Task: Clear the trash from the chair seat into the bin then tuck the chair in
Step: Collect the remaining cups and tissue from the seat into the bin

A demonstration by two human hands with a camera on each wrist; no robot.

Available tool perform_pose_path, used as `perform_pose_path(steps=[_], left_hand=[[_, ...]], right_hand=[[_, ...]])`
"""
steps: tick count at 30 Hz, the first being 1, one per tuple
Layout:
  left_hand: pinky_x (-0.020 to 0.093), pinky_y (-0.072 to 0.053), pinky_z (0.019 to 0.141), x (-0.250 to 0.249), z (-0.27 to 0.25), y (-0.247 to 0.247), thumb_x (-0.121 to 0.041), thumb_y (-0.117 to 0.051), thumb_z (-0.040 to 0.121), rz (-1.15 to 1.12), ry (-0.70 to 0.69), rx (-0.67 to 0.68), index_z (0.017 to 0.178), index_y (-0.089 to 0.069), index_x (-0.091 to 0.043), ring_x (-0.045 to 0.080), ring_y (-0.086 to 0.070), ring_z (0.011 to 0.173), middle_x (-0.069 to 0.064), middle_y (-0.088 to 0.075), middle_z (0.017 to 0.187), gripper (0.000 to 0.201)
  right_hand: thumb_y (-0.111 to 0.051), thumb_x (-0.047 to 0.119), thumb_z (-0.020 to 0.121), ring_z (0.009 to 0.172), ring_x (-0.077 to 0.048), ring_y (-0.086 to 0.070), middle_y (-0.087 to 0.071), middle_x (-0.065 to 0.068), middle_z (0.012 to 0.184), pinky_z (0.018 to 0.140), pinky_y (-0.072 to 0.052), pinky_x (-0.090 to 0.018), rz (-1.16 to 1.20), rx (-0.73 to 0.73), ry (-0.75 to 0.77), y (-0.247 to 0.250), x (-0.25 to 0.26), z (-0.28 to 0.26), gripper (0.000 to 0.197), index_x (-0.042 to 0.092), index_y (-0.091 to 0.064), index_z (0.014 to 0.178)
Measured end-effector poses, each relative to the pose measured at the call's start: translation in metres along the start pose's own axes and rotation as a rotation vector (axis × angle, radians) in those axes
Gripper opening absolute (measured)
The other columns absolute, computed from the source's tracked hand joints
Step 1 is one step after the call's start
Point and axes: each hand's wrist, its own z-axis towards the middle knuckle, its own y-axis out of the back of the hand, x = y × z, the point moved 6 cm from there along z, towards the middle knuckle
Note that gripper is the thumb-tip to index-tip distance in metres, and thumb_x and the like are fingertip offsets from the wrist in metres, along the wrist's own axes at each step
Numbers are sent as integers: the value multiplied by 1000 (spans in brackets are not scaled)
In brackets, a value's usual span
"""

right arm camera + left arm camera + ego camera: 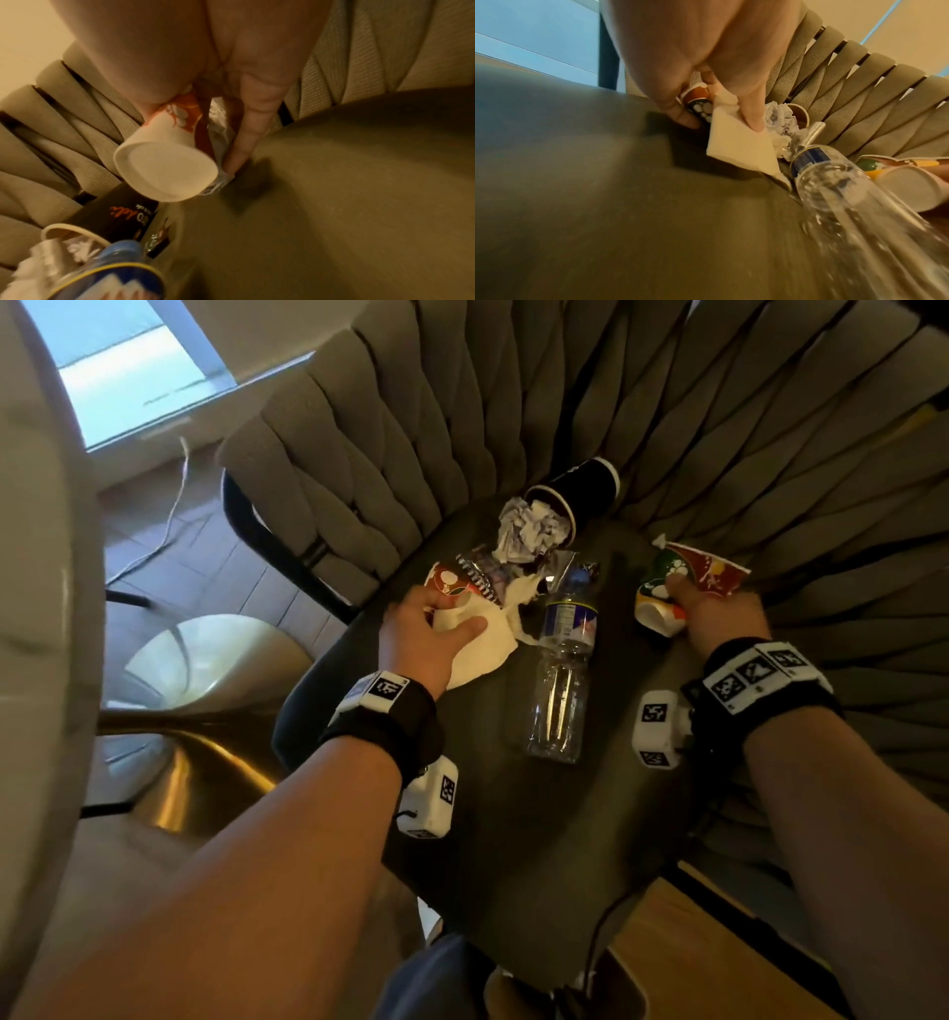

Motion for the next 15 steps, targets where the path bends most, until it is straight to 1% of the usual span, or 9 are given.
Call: perform_pose_path(steps=[2, 3, 5, 7, 8, 10, 11, 12, 15], left_hand=[[15, -37, 75, 3, -22, 0, -38, -78, 84, -52, 2, -19, 119, -57, -26, 6, -45, 107, -11, -47, 123, 43], [12, -33, 70, 6, -35, 1, -37, -77, 85, -76, 18, -38, 121, -56, -26, 5, -44, 106, -12, -44, 121, 43], [12, -32, 68, 13, -63, 3, -38, -76, 86, -122, 62, -84, 122, -54, -27, 6, -45, 104, -13, -42, 120, 44], [10, -30, 66, 19, -96, 6, -41, -73, 87, -119, 77, -118, 124, -53, -26, 2, -45, 97, -13, -43, 119, 45], [9, -30, 66, 22, -113, 7, -42, -72, 88, -113, 71, -133, 126, -52, -26, -2, -45, 91, -14, -44, 119, 45], [10, -35, 68, 27, -153, 7, -44, -69, 90, -110, 48, -137, 129, -50, -29, -6, -48, 85, -15, -46, 117, 46], [13, -39, 69, 31, -173, 4, -46, -68, 90, -109, 32, -114, 127, -48, -32, -5, -52, 88, -15, -49, 117, 44], [16, -44, 70, 35, -195, -1, -48, -67, 90, -100, 12, -76, 124, -47, -36, -2, -55, 92, -13, -52, 117, 41], [22, -52, 76, 54, -267, -24, -49, -66, 89, -36, -58, 83, 115, -50, -40, 1, -60, 95, -14, -58, 112, 31]], right_hand=[[-66, 48, 82, 119, -27, -52, -55, -8, 131, 87, -33, -29, 79, -34, 8, 9, -6, -16, 70, 6, -45, 134], [-67, 47, 82, 115, -24, -52, -56, -6, 125, 86, -32, -28, 122, -42, 16, 15, -7, -27, 69, 6, -46, 133], [-69, 46, 81, 105, -18, -53, -58, -1, 113, 84, -34, -26, 198, -24, 55, 24, -8, -54, 63, 6, -51, 126], [-70, 44, 81, 95, -16, -55, -59, 4, 97, 83, -36, -26, 236, 12, 127, 33, -10, -87, 44, 11, -58, 108], [-70, 42, 81, 90, -15, -57, -60, 7, 89, 81, -38, -25, 230, 55, 168, 36, -12, -104, 32, 15, -59, 96], [-69, 41, 83, 81, -9, -61, -63, 14, 82, 73, -39, -22, 190, 184, 249, 39, -24, -141, 21, 21, -60, 81], [-69, 41, 83, 80, -3, -60, -64, 16, 82, 70, -38, -20, 160, 250, 281, 40, -34, -158, 18, 25, -62, 80], [-69, 42, 82, 81, -1, -61, -66, 16, 84, 72, -39, -19, 130, 309, 300, 41, -48, -174, 16, 28, -63, 81], [-72, 43, 78, 90, -9, -68, -73, 9, 94, 88, -49, -32, 62, 475, 248, 44, -117, -208, 25, 28, -68, 97]])
